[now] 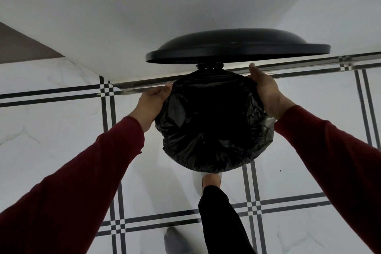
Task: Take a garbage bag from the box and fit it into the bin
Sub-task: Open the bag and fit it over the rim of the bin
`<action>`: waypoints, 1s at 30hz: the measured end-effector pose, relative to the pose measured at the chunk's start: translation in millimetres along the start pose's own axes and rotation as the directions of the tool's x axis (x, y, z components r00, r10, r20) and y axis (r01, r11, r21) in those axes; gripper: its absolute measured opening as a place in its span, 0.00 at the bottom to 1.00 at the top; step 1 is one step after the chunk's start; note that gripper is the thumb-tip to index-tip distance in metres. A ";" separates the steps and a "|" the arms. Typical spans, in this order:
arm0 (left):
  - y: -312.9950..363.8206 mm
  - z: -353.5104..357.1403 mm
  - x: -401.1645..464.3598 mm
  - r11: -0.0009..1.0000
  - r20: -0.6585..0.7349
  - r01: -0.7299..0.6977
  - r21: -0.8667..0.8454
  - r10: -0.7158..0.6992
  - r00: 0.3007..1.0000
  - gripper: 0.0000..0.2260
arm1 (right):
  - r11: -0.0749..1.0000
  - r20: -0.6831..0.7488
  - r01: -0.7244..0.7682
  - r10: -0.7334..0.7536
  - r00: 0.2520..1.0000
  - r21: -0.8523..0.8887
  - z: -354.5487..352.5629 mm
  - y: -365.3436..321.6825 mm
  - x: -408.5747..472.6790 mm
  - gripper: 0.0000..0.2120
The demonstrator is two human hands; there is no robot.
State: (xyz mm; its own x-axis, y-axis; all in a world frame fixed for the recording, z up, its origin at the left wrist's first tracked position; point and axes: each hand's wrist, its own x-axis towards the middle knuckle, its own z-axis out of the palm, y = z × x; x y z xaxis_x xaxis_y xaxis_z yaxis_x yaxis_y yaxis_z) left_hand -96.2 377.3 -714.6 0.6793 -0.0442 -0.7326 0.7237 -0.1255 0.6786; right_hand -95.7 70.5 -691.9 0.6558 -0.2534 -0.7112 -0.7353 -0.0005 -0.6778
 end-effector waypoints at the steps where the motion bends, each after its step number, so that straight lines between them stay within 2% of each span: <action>1: -1.4 0.6 0.2 0.999 0.006 0.036 -0.014 -0.036 0.999 0.23 | 0.996 -0.008 -0.020 0.021 1.000 0.091 -1.4 3.5 -2.0 0.19; 2: -2.9 1.7 1.7 0.997 0.007 0.065 -0.029 -0.064 0.998 0.20 | 0.991 -0.023 -0.023 0.026 0.999 0.130 -3.4 5.1 -6.3 0.14; 4: -3.3 4.7 3.0 0.995 -0.027 0.090 -0.047 -0.091 0.995 0.15 | 0.996 -0.040 0.012 -0.008 0.999 0.091 -7.6 9.8 -10.0 0.09; 6: -2.8 6.6 2.8 0.996 -0.062 0.082 -0.036 -0.084 0.995 0.12 | 0.995 -0.026 0.051 -0.049 0.998 0.088 -13.7 14.9 -10.4 0.11; 8: -6.1 6.1 1.1 0.998 -0.086 0.060 0.015 -0.059 0.995 0.15 | 0.991 -0.023 0.038 -0.036 0.999 0.130 -18.2 18.0 -10.7 0.10; 10: -11.5 6.9 -2.3 0.999 -0.126 0.048 -0.003 -0.048 0.991 0.17 | 0.990 -0.021 0.032 -0.029 0.999 0.139 -23.6 24.4 -7.8 0.09; 14: -17.8 9.1 -7.9 0.997 -0.213 0.013 -0.073 -0.028 0.977 0.11 | 0.994 -0.011 0.028 -0.027 1.000 0.107 -27.0 24.6 -8.9 0.08; 16: -22.4 7.7 -12.6 0.999 -0.266 -0.053 -0.013 0.048 0.963 0.05 | 0.998 -0.057 0.069 -0.069 0.996 -0.007 -27.4 24.4 -12.3 0.08; 17: -24.7 6.4 -15.9 0.996 -0.268 -0.088 0.026 0.092 0.959 0.02 | 0.986 -0.102 0.095 -0.110 0.989 -0.140 -28.5 24.9 -12.8 0.08; 19: -29.5 2.0 -22.5 0.980 -0.235 -0.146 0.138 0.176 0.956 0.06 | 0.894 -0.181 0.111 -0.207 0.961 -0.434 -30.0 26.3 -13.4 0.09; 20: -30.3 -0.8 -25.7 0.970 -0.213 -0.167 0.176 0.203 0.956 0.09 | 0.858 -0.199 0.106 -0.234 0.952 -0.502 -30.2 26.9 -14.0 0.10; 22: -28.2 -5.6 -29.9 0.951 -0.178 -0.196 0.238 0.241 0.954 0.13 | 0.873 -0.230 0.085 -0.219 0.948 -0.481 -29.8 28.5 -16.2 0.09; 23: -26.4 -9.1 -31.1 0.951 -0.155 -0.195 0.239 0.236 0.959 0.14 | 0.903 -0.241 0.080 -0.197 0.950 -0.423 -29.9 29.5 -16.7 0.08; 25: -23.2 -14.6 -34.2 0.982 -0.105 -0.132 0.137 0.147 0.984 0.13 | 0.974 -0.223 0.058 -0.108 0.969 -0.221 -33.6 31.2 -18.1 0.06; 27: -21.9 -16.3 -40.4 0.998 -0.056 -0.055 0.035 0.057 0.997 0.10 | 0.998 -0.110 0.026 -0.032 0.993 -0.061 -41.5 31.1 -22.0 0.07; 30: -27.5 -12.1 -53.0 0.999 -0.074 -0.039 0.035 0.041 0.996 0.05 | 0.999 0.061 0.024 -0.022 0.998 -0.041 -53.4 39.0 -28.9 0.11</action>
State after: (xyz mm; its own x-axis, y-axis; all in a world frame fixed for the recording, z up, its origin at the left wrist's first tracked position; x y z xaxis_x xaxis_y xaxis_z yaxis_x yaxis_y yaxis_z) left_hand -150.6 395.0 -693.7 0.7157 0.0244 -0.6980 0.6921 -0.1584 0.7042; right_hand -152.4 26.1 -687.8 0.6810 -0.1937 -0.7062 -0.7254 -0.0462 -0.6868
